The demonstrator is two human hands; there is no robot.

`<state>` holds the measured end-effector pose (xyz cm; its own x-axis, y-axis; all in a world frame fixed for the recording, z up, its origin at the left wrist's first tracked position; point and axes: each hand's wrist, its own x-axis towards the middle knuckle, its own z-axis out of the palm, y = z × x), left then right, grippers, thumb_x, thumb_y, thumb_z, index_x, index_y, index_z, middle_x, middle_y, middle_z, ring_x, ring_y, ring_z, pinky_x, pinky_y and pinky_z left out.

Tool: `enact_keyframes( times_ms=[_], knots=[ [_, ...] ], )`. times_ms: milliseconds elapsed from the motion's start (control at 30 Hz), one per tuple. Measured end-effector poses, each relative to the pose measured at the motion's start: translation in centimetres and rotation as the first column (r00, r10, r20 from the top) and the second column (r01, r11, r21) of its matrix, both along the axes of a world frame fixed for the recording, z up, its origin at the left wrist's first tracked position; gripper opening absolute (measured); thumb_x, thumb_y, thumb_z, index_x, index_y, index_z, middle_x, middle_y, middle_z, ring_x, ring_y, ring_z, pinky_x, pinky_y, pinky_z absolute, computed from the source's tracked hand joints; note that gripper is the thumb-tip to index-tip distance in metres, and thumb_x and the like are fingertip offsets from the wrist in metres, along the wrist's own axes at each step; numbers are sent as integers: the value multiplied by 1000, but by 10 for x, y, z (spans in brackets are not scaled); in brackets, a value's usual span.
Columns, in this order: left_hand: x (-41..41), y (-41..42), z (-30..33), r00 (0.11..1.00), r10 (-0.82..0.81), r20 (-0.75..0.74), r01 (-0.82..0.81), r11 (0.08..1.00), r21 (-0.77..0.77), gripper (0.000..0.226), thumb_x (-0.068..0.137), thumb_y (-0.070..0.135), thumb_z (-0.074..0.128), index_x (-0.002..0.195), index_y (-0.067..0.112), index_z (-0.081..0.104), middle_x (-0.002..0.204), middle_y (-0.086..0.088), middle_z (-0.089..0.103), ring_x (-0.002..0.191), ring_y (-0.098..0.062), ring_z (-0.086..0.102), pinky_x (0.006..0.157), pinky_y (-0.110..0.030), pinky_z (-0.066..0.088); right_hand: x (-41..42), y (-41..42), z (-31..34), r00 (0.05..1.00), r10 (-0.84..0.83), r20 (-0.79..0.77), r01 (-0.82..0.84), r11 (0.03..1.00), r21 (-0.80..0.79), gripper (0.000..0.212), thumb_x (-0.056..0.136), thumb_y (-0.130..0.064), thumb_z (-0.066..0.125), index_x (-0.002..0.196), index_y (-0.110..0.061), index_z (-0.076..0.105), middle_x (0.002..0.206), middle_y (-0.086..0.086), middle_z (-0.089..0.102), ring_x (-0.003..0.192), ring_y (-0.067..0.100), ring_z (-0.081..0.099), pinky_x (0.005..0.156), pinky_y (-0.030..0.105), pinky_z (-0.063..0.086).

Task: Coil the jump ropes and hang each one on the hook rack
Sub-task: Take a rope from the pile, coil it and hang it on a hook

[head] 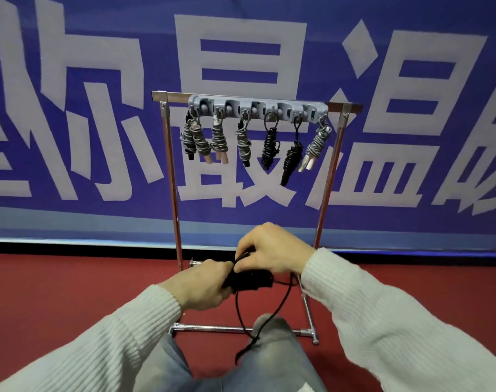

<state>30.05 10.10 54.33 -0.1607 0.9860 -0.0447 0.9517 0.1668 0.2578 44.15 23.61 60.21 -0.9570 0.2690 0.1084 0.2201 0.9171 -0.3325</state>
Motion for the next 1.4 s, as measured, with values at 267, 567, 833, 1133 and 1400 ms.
enact_keyframes(
  times_ms=[267,567,833,1133,1400],
  knots=[
    [17,-22,16,951,-69,301,56,997,52,19,80,22,71,84,24,53,65,10,53,55,-8,47,53,-22,39,2,9,1,992,124,-31,-124,885,-448,19,82,-27,84,90,-11,78,83,1,75,78,9,67,78,26,53],
    [20,-39,36,683,-92,725,-166,946,277,36,78,42,85,94,19,62,66,2,63,59,-16,48,57,-28,37,11,-1,-28,989,20,-145,-134,527,-839,35,99,10,42,92,-19,61,60,-1,46,44,7,36,42,18,26],
    [6,-32,34,370,-113,922,-386,884,263,42,79,32,86,109,15,62,73,-7,58,58,-17,45,50,-25,35,10,-32,-62,990,-137,-35,24,407,-913,36,106,-48,44,98,-18,63,58,-4,28,44,7,18,37,19,18],
    [-37,-25,6,473,169,865,-467,881,83,26,97,13,68,120,6,56,80,-7,54,61,-14,51,56,-28,39,22,-6,-71,974,-226,-31,186,865,-465,11,98,-34,64,89,-27,64,58,-8,51,46,2,45,54,23,42],
    [-38,-21,5,-210,-46,977,-485,872,-64,22,95,-1,59,116,5,53,101,-14,54,57,-13,48,45,-19,36,34,20,-47,966,-246,-76,217,935,-279,18,98,-46,62,99,-33,74,80,-9,71,71,8,64,67,22,46]
  ],
)
